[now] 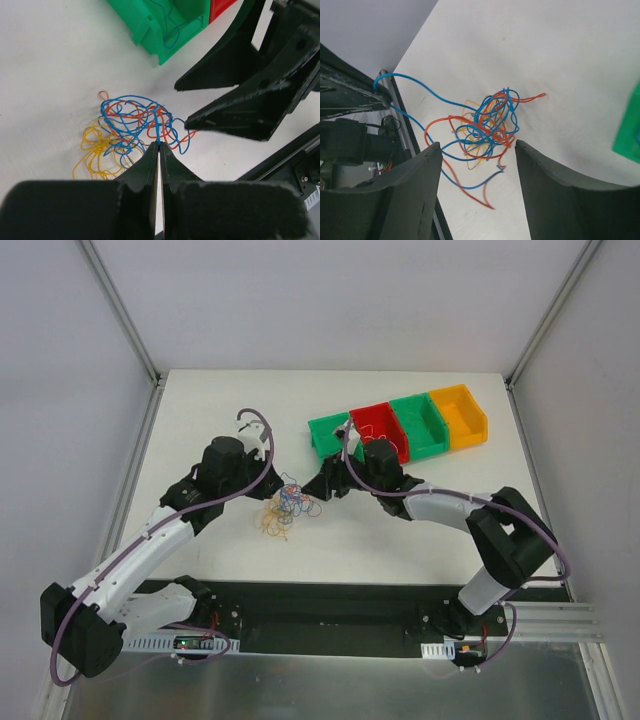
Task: Untangle the cables
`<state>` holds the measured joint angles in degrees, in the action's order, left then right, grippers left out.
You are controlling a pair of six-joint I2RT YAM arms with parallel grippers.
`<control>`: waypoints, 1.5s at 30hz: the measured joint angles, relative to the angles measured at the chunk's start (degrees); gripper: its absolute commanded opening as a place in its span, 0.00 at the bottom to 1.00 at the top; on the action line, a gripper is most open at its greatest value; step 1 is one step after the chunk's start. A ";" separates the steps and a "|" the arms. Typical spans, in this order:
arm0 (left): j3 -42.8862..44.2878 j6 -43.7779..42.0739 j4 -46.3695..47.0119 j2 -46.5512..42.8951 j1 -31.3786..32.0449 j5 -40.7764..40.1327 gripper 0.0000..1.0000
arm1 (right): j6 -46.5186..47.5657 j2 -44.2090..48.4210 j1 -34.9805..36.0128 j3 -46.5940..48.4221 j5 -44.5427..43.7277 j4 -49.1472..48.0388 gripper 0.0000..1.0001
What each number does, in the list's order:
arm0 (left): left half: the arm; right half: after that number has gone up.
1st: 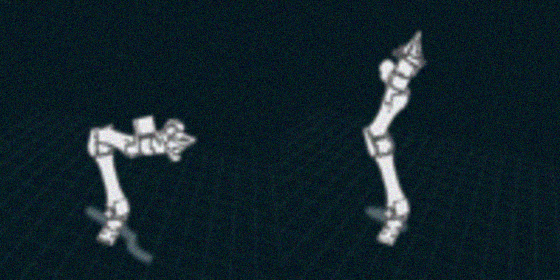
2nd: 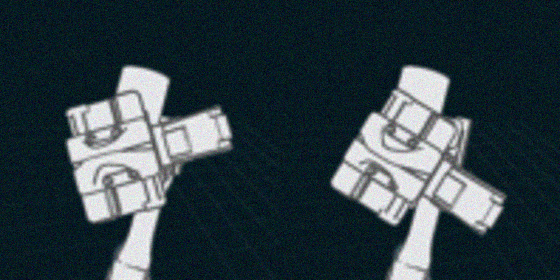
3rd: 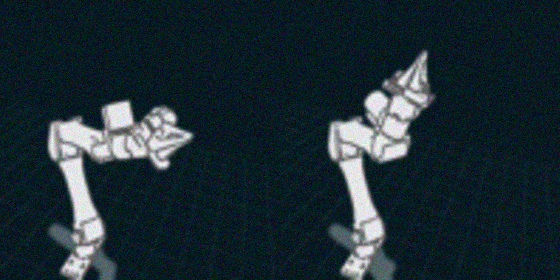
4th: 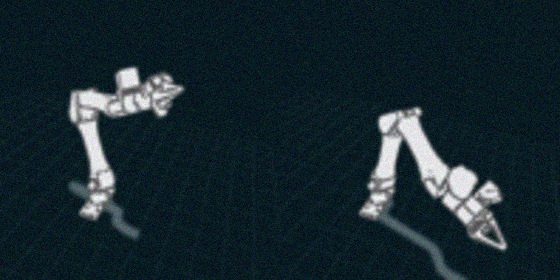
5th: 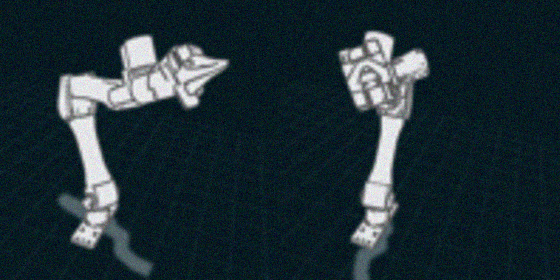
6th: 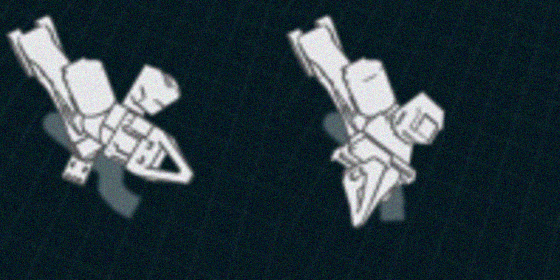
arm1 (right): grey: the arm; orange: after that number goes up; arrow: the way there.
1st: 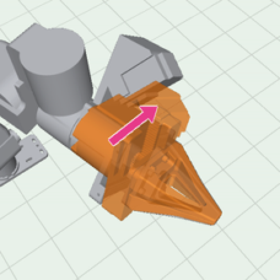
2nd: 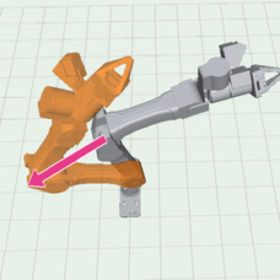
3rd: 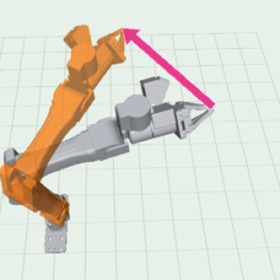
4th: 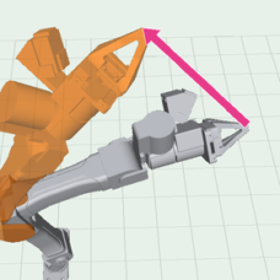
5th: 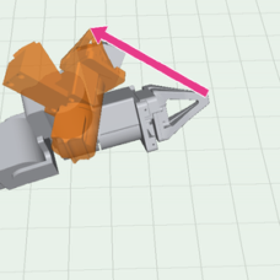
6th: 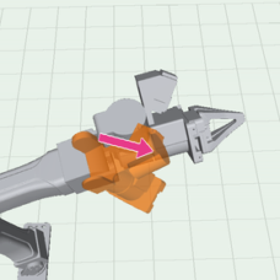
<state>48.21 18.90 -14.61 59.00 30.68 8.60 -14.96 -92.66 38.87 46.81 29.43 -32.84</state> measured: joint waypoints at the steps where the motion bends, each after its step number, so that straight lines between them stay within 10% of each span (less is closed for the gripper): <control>1: 0.07 0.31 -0.39 -1.09 0.00 -0.24 0.00 | 0.61 -0.22 1.29 0.70 0.07 0.13 0.64; 15: 4.33 2.89 -6.69 -6.10 0.00 -0.46 0.00 | 0.11 -9.84 10.49 7.45 -5.55 0.37 0.65; 35: 46.01 2.56 -13.90 -9.60 0.00 -10.78 0.00 | -2.80 -15.65 11.39 11.45 -8.59 4.33 0.68; 45: 45.31 5.70 -13.86 -7.78 0.00 -5.29 0.00 | 4.17 9.90 11.19 -0.76 -16.90 7.96 0.80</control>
<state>93.51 24.60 -28.47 51.22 30.68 3.31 -10.79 -82.76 50.06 46.04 12.53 -24.88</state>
